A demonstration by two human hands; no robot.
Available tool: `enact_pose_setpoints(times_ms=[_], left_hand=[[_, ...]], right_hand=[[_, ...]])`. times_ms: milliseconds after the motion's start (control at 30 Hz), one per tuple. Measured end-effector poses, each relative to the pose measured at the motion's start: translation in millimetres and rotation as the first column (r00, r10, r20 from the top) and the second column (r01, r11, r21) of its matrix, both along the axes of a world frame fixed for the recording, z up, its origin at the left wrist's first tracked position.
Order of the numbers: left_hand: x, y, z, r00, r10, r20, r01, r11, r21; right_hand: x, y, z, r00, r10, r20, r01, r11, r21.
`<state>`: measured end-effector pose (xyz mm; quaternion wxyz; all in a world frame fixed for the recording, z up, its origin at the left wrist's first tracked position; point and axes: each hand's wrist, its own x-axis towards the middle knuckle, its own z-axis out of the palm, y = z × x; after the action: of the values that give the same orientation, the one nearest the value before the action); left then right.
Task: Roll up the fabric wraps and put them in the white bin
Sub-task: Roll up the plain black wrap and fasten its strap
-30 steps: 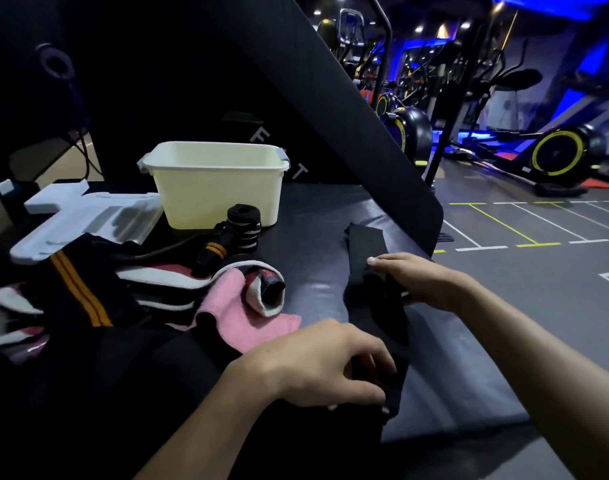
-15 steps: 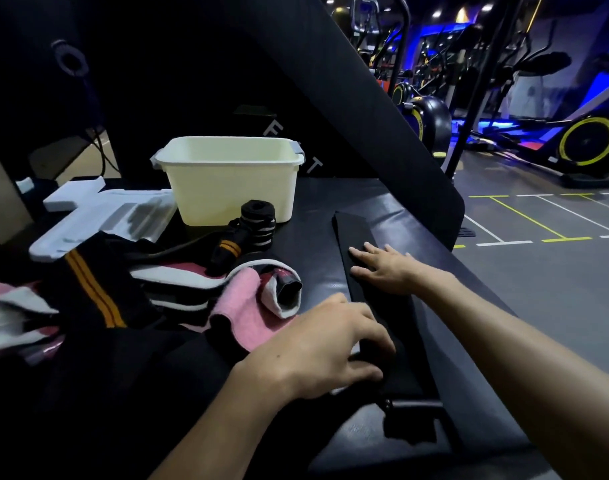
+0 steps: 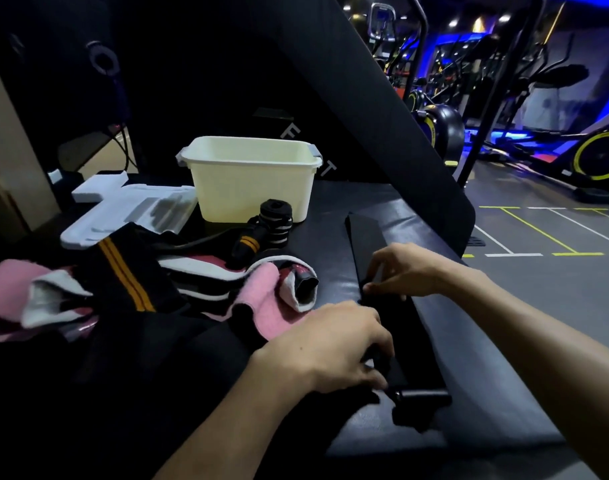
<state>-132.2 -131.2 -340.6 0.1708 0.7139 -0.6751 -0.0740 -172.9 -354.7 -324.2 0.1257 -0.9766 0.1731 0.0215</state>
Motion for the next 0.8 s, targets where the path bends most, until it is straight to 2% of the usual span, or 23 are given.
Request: enact_pose_setpoints(times_ms=[67, 133, 200, 333, 400, 533, 633, 700, 800], left_hand=[[15.3, 10.4, 10.4, 0.996, 0.067, -0.066, -0.069, 0.997, -0.035], [34.2, 27.8, 21.5, 0.978, 0.171, -0.122, -0.185, 0.976, -0.116], [50.6, 48.7, 31.0, 0.957, 0.248, -0.149, -0.275, 0.939, -0.206], [74.1, 89.9, 38.1, 0.898, 0.415, -0.147, -0.439, 0.864, -0.246], [88.0, 108.3, 37.1, 0.841, 0.524, -0.135, -0.541, 0.806, -0.24], [118.9, 147.6, 35.8, 0.637, 0.763, -0.113, -0.755, 0.587, -0.294], [137.2, 178.5, 31.4, 0.477, 0.875, -0.087, -0.868, 0.453, -0.204], [145.4, 194.8, 27.9, 0.485, 0.863, -0.139, -0.874, 0.47, -0.126], [149.1, 209.6, 27.3, 0.619, 0.758, -0.206, -0.776, 0.63, -0.015]], right_hand=[[3.4, 8.8, 7.2, 0.985, 0.036, 0.168, -0.022, 0.996, -0.082], [14.7, 26.0, 15.9, 0.94, 0.055, 0.337, -0.037, 0.997, -0.061], [30.9, 48.9, 24.7, 0.903, 0.089, 0.42, -0.083, 0.996, -0.032], [71.7, 97.0, 33.4, 0.871, 0.207, 0.446, -0.2, 0.978, -0.062], [90.2, 119.0, 34.0, 0.861, 0.254, 0.44, -0.247, 0.966, -0.075], [118.3, 153.7, 31.9, 0.844, 0.357, 0.399, -0.358, 0.931, -0.076], [133.0, 168.5, 27.1, 0.854, 0.413, 0.318, -0.401, 0.91, -0.106], [134.9, 178.9, 26.3, 0.862, 0.432, 0.267, -0.432, 0.9, -0.06], [126.5, 196.0, 26.4, 0.838, 0.519, 0.171, -0.524, 0.852, -0.017]])
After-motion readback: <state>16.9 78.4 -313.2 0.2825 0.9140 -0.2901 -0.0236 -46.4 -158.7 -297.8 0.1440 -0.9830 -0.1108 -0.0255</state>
